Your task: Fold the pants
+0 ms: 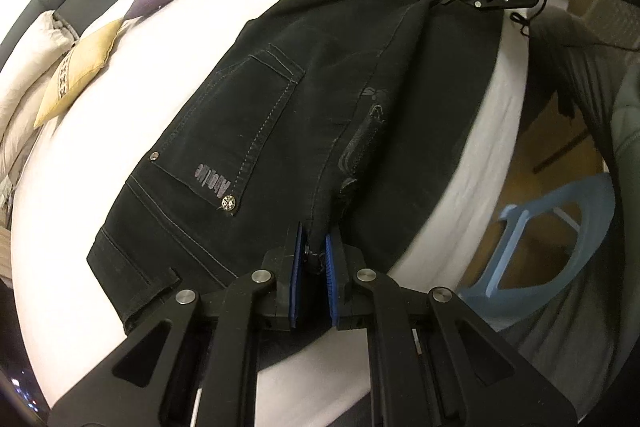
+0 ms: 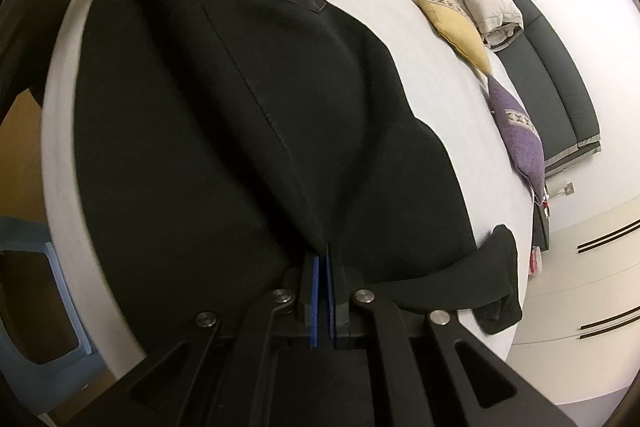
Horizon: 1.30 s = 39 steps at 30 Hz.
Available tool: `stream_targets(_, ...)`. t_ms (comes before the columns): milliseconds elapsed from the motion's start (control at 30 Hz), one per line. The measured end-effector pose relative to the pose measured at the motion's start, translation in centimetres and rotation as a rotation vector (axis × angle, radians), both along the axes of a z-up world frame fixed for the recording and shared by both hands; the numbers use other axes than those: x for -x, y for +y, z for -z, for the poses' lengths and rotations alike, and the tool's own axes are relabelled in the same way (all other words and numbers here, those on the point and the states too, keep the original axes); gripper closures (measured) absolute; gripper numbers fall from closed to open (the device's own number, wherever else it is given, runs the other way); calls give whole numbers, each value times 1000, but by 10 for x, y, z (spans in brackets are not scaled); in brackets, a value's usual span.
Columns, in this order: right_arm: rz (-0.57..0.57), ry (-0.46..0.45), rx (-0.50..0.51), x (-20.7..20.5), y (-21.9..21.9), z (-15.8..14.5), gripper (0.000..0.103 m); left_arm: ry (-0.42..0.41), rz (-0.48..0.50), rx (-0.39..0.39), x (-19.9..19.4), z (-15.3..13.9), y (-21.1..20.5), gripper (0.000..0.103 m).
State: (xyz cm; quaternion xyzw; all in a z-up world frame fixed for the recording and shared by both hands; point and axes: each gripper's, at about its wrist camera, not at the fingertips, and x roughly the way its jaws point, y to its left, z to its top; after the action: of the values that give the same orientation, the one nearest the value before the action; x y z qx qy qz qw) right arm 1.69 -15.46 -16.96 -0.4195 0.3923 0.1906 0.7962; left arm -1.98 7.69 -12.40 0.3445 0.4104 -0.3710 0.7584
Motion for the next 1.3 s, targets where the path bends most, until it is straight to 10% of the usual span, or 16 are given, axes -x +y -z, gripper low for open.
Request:
stream_targets(467,-26,-53,42,31,34,-1,100,-82,67,-143,-4,-14,24,94)
stream_targets(1300,-32,-111,114,58,56,18,100,-45,57,-171,-3,16,41,94)
